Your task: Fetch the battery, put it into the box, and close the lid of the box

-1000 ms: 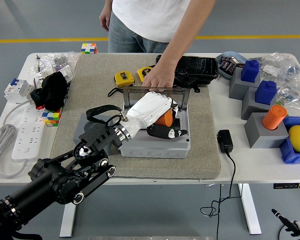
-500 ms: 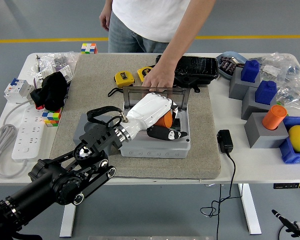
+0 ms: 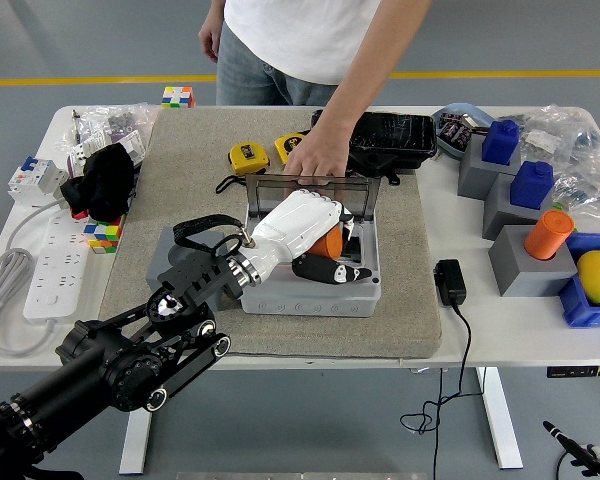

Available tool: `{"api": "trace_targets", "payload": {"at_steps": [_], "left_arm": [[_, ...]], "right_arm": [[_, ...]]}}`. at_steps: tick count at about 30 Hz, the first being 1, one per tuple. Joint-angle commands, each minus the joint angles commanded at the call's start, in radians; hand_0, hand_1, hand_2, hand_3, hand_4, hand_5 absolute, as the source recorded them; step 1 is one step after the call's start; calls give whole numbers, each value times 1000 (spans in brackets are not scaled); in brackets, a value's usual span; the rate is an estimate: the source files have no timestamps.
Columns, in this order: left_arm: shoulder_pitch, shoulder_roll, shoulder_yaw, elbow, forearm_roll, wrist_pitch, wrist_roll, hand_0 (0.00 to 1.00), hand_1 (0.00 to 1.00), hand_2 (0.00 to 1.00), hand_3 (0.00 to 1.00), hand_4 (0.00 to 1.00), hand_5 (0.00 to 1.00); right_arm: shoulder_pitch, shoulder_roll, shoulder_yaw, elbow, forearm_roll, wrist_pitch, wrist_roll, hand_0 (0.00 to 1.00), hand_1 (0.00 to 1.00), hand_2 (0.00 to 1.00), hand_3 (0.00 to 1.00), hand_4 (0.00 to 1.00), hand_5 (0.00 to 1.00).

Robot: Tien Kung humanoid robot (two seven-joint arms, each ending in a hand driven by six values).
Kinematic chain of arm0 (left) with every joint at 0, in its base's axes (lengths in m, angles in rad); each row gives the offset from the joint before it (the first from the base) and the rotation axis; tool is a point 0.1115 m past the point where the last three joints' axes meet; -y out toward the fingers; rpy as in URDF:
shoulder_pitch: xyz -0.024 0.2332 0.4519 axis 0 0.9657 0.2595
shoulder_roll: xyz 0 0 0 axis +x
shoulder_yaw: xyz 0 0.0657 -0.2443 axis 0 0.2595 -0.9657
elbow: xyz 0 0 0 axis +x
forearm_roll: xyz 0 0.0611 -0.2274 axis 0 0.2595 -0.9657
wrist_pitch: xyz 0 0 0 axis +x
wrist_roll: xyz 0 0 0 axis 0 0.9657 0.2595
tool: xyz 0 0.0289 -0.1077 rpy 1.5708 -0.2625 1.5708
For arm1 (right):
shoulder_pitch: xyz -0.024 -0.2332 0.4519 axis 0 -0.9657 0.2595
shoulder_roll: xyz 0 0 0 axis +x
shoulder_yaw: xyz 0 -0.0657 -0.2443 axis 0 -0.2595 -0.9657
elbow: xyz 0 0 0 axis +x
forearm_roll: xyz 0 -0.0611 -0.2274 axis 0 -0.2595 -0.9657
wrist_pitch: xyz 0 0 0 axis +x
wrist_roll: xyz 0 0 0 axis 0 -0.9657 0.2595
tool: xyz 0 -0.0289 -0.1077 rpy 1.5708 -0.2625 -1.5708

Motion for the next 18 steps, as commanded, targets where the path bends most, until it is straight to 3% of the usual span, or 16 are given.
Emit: {"api": "trace_targets", "payload": {"at_steps": [2,3,8,9,14,15,18], "left_arm": [[-1,0,-3,0,6,-5,-1,265,305,264,274,935,572],[-1,0,-5,0,10,-7,-1,530,701,579,544,941,574],[-2,0,-10,6,11,-12,-6,530,701,579,544,941,574],[-3,0,-11,6,11,-13,-7,703,767,688,633,945,576],[-4,0,-15,4,24,-8,-11,703,767,688,633,945,576],[-5,0,-15,4,27,-7,-11,776,811,738,692,952,578],[-6,0,-18,4,33,-8,-9,776,811,738,692,952,578]], "right_arm": [[0,0,-3,0,3,1,0,881,852,801,840,998,998],[1,0,-4,0,4,1,0,881,850,802,839,998,998],[2,1,-7,0,9,1,1,881,850,802,839,998,998],[2,1,-6,0,8,1,1,881,846,801,840,998,998],[3,0,-3,0,6,1,0,881,846,801,840,998,998],[3,0,-1,0,5,1,0,881,844,801,840,998,998],[3,0,-1,0,6,1,0,881,844,801,840,998,998]]}}
